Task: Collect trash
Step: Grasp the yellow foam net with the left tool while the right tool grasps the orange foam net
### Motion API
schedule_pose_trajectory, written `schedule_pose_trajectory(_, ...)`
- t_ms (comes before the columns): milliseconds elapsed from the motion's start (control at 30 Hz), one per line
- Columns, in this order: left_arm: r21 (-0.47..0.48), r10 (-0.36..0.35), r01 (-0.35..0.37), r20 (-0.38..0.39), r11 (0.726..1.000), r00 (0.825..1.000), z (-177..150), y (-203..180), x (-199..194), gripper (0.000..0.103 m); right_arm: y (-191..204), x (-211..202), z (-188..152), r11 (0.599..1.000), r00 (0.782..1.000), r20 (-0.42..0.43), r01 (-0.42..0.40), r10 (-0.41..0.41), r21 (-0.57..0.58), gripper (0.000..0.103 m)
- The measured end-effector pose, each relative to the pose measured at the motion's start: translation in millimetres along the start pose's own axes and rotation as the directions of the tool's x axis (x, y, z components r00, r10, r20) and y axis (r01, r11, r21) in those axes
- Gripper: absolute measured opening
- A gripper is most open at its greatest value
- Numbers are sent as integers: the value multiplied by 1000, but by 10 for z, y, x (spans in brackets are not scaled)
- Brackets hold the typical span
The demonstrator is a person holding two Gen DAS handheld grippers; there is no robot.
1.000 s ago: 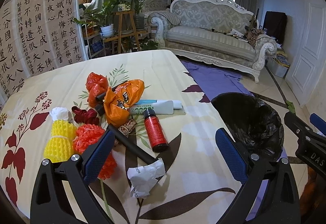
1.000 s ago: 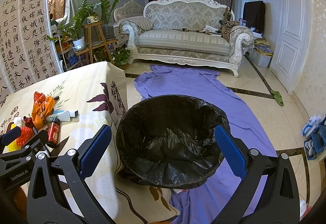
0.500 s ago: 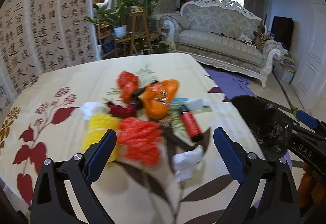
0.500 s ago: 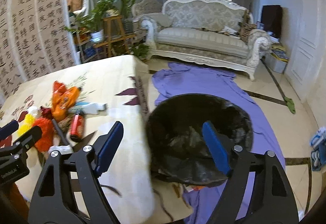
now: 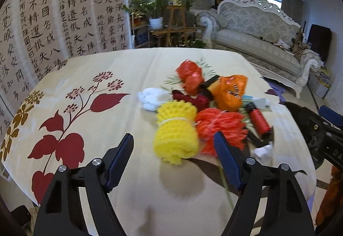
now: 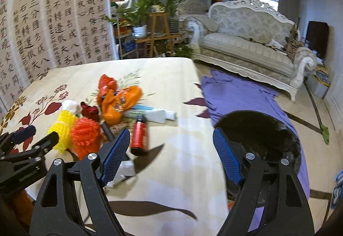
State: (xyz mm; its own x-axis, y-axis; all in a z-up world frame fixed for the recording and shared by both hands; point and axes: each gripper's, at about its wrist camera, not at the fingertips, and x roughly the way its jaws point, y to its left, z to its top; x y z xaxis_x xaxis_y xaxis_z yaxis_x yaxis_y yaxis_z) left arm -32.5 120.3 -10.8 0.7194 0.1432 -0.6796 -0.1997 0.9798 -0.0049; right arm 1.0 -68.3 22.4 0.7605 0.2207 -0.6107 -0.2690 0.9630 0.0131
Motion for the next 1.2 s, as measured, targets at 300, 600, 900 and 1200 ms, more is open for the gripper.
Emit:
schedule_pose_trajectory(300, -23, -36, 35, -42, 999, 998, 24, 133, 224, 66, 220, 122, 49, 999, 999, -15, -30, 29, -36, 78)
schedule_pose_trajectory(600, -10, -79, 79, -72, 997, 994, -7, 140, 326, 44, 386, 197, 85, 996, 998, -26, -61, 60, -59, 78)
schedule_pose_trajectory(900, -48, -49, 46, -51, 998, 998, -41, 379, 174, 42, 664, 245, 101, 987, 991, -43, -129, 126, -98, 78)
schedule_pose_trajectory(1200, -111, 27, -34, -61, 993, 998, -117, 778, 97, 42, 1028, 457, 35, 968, 977, -95, -202, 189, -148, 71)
